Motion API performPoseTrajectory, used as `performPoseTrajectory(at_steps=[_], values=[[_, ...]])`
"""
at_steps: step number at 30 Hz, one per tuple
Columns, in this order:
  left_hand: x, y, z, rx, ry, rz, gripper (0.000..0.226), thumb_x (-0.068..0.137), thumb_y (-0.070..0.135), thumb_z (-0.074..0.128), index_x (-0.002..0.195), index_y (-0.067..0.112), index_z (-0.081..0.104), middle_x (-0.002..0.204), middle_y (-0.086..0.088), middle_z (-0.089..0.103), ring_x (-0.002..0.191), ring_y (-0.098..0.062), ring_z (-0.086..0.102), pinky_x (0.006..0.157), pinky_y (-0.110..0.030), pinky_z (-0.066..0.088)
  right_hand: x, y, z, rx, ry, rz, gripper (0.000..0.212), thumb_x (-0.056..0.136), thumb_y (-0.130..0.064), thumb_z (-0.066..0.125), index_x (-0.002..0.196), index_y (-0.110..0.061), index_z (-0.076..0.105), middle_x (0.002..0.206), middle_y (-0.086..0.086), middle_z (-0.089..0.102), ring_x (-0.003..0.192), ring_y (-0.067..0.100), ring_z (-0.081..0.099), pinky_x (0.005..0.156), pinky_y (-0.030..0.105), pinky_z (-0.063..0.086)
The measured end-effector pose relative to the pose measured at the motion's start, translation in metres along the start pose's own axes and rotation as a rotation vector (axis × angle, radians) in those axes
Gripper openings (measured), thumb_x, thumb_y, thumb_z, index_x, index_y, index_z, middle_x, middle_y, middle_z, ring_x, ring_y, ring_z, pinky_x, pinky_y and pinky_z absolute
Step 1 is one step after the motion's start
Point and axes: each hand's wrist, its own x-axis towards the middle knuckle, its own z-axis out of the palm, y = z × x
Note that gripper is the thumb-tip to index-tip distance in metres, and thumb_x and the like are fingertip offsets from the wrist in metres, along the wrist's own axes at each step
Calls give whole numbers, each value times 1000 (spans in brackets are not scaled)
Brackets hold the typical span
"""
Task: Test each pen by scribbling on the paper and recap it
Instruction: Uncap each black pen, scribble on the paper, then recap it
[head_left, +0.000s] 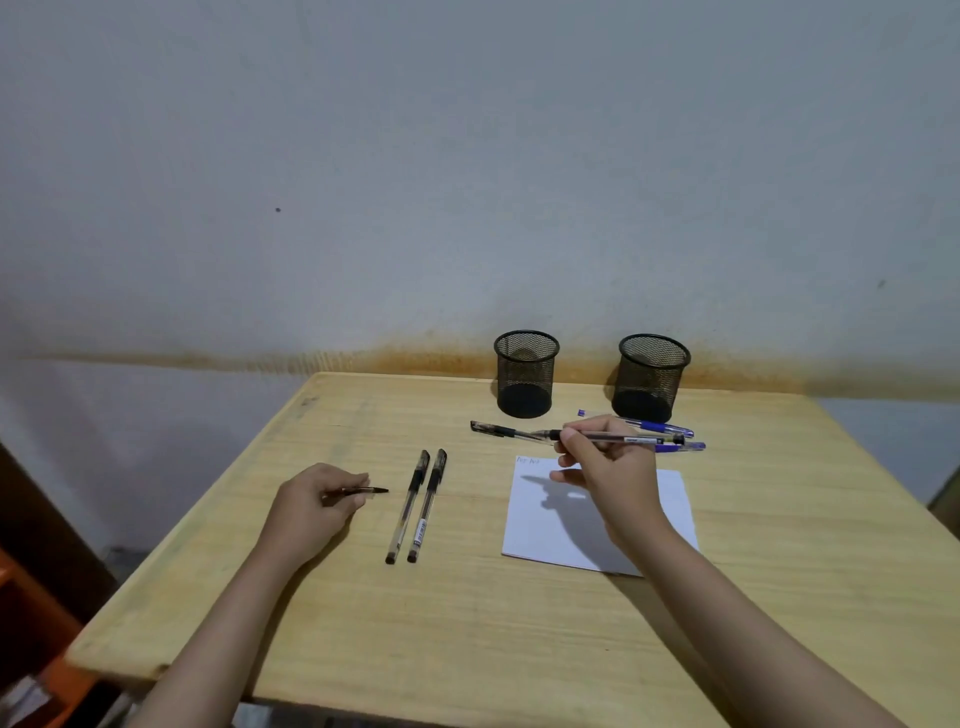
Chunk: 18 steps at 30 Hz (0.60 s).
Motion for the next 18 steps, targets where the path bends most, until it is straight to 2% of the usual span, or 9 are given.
performPoseTrajectory(at_steps=[2, 4, 6, 8, 11, 13, 15, 18], values=[[0, 4, 1, -12, 6, -24, 29, 78, 8, 72, 106, 14, 70, 96, 4, 64, 89, -5, 58, 81, -16, 43, 8, 4, -4, -21, 33, -5, 14, 88, -2, 62, 77, -11, 63, 68, 7, 64, 56, 7, 63, 62, 34, 59], [-2, 14, 7, -25, 61, -26, 28, 81, 10, 69, 108, 14, 69, 102, 3, 61, 94, -12, 58, 81, -19, 43, 18, 10, -8, -66, 69, -6, 16, 87, -2, 63, 75, -13, 62, 69, 9, 64, 59, 13, 63, 65, 39, 57], [-5, 30, 18, -10, 123, 26, 24, 83, 15, 66, 107, 18, 68, 106, 5, 59, 97, -10, 55, 79, -20, 43, 28, 18, -10, -158, 85, -28, 17, 86, -5, 64, 75, -16, 62, 70, 8, 66, 64, 19, 63, 67, 40, 56], [-10, 50, 34, -38, 119, 119, 23, 82, 19, 64, 105, 20, 69, 104, 8, 59, 100, -9, 56, 84, -25, 47, 35, 24, -9, -256, 67, -66, 18, 85, -7, 65, 74, -20, 61, 68, 5, 65, 66, 19, 62, 65, 35, 54], [-19, 78, 64, -93, -19, 275, 27, 82, 22, 62, 109, 18, 68, 106, 7, 58, 101, -5, 58, 87, -15, 45, 42, 32, -6, -342, 9, -92, 11, 86, -8, 64, 78, -15, 64, 69, 0, 64, 67, 13, 60, 59, 22, 51], [-24, 92, 82, -53, -144, 320, 37, 86, 29, 58, 122, 19, 60, 122, 7, 53, 114, -5, 52, 96, -20, 42, 45, 39, -3, -348, -9, -66, 5, 87, -9, 64, 82, -11, 65, 71, 1, 64, 71, 16, 63, 62, 26, 54], [-24, 99, 97, 47, -246, 340, 48, 89, 35, 53, 134, 21, 47, 139, 8, 42, 129, -7, 37, 103, -24, 34, 48, 44, -2, -335, -1, -32, 5, 87, -8, 63, 83, -9, 65, 72, 3, 64, 74, 20, 64, 66, 31, 57], [-24, 102, 110, 161, -378, 316, 55, 93, 40, 45, 143, 20, 32, 154, 5, 23, 141, -13, 19, 111, -32, 27, 49, 49, -3, -305, 10, -4, 6, 87, -3, 59, 82, -3, 62, 70, 5, 62, 66, 10, 65, 62, 23, 57]])
